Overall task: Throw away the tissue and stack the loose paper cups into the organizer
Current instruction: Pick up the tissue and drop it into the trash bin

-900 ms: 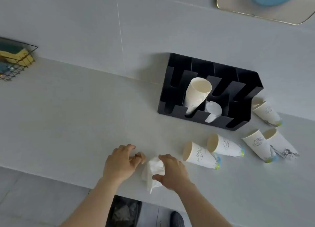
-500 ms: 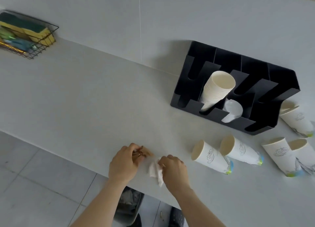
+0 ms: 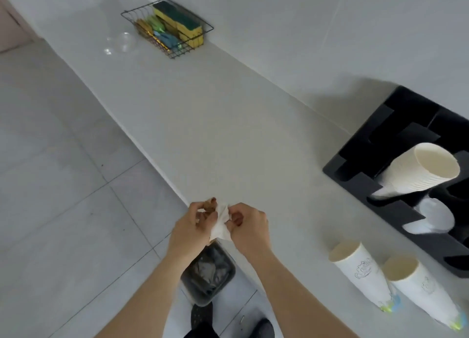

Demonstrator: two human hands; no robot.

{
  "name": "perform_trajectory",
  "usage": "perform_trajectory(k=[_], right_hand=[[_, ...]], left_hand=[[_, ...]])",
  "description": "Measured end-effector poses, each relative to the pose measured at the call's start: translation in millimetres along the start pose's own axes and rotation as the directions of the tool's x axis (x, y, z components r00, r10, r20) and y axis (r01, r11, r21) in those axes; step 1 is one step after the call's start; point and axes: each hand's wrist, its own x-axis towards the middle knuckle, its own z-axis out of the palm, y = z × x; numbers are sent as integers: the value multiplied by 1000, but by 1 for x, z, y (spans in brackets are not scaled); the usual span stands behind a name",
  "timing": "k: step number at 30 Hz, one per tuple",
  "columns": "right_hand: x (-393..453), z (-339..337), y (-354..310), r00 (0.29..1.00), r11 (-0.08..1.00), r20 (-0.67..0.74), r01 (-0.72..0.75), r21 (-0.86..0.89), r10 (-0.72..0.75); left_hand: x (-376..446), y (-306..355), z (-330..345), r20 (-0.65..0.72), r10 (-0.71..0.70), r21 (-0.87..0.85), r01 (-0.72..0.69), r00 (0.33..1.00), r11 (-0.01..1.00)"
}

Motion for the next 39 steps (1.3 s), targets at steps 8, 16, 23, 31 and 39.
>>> perform_trajectory(k=[8,16,23,31,39], right_hand=[[-38,80,-17,969,989,221,128,-70,-110],[-58,151,40,938,967,346,81,-242,8],[-51,201,114,930,952,350,3,-306,110],[-21,251,183,904,918,367,-62,-392,218],[-13,257,213,846,837,442,-8,-548,297]], left_hand=[[-40,-84,-52,-82,-113,142,124,990,982],[-50,-179,-19,-8,-225,207,221,974,953],[-18,-248,47,64,-223,287,196,973,938],[19,-318,106,171,-187,337,120,968,934],[28,-348,105,238,-227,523,73,944,849]])
